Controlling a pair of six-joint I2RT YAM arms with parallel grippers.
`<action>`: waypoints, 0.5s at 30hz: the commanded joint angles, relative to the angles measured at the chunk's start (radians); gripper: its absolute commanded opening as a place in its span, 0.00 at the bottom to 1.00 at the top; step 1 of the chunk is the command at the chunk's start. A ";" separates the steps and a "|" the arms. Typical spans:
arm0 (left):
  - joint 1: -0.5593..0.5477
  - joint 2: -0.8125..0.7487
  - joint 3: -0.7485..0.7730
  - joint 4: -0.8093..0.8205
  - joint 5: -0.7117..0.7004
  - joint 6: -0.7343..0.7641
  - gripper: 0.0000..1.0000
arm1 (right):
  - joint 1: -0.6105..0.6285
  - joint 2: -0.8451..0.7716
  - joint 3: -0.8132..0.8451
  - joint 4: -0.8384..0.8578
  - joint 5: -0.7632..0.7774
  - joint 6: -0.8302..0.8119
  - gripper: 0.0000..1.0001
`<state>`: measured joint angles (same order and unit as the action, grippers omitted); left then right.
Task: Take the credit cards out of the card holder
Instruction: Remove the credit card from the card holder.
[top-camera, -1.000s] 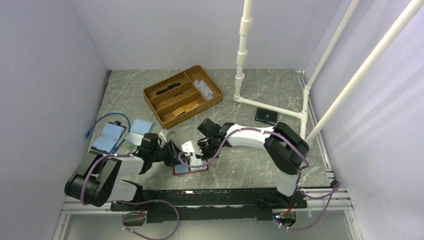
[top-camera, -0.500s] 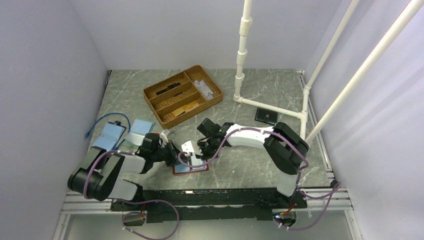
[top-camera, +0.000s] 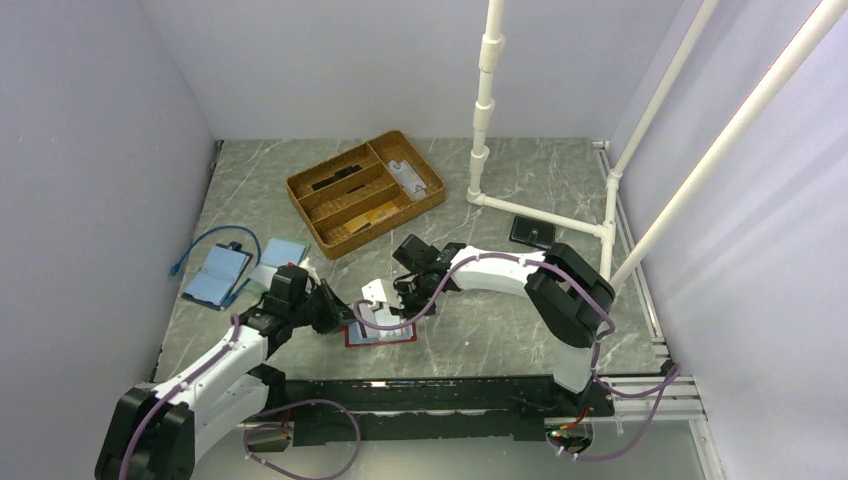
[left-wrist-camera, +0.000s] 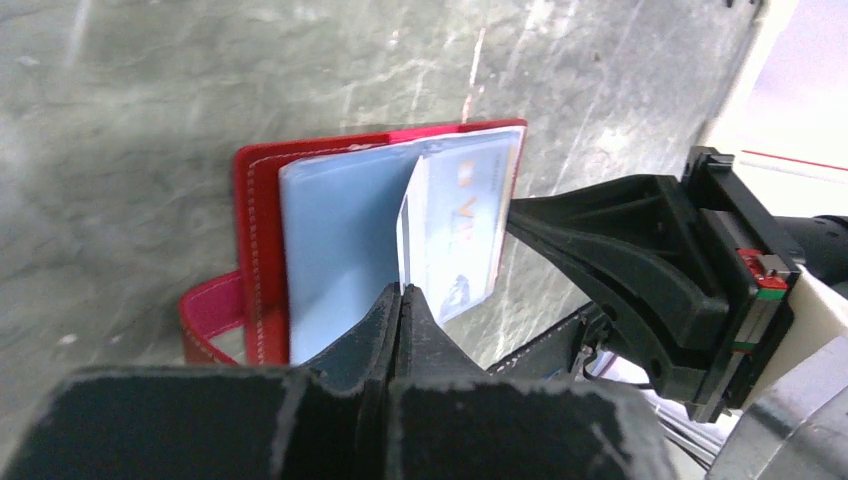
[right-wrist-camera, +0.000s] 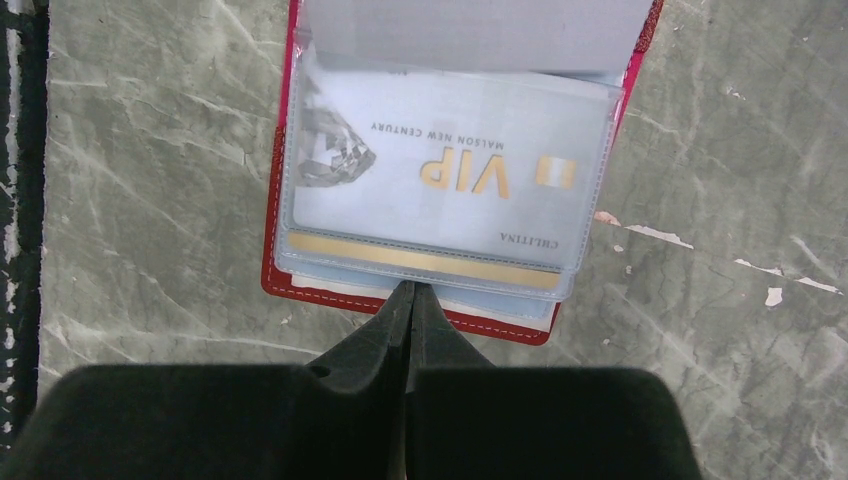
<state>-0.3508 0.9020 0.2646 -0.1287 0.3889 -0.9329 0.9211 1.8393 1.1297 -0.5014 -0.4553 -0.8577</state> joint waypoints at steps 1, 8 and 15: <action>0.013 -0.049 0.044 -0.161 -0.073 0.039 0.00 | -0.048 0.081 -0.042 -0.098 0.205 -0.007 0.00; 0.018 -0.185 0.107 -0.219 -0.080 0.081 0.00 | -0.058 0.038 -0.031 -0.112 0.136 -0.004 0.01; 0.021 -0.188 0.133 -0.172 -0.017 0.103 0.00 | -0.095 -0.040 0.014 -0.191 -0.041 -0.002 0.10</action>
<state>-0.3370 0.6964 0.3607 -0.3325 0.3328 -0.8639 0.8562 1.8305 1.1343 -0.5518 -0.4808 -0.8524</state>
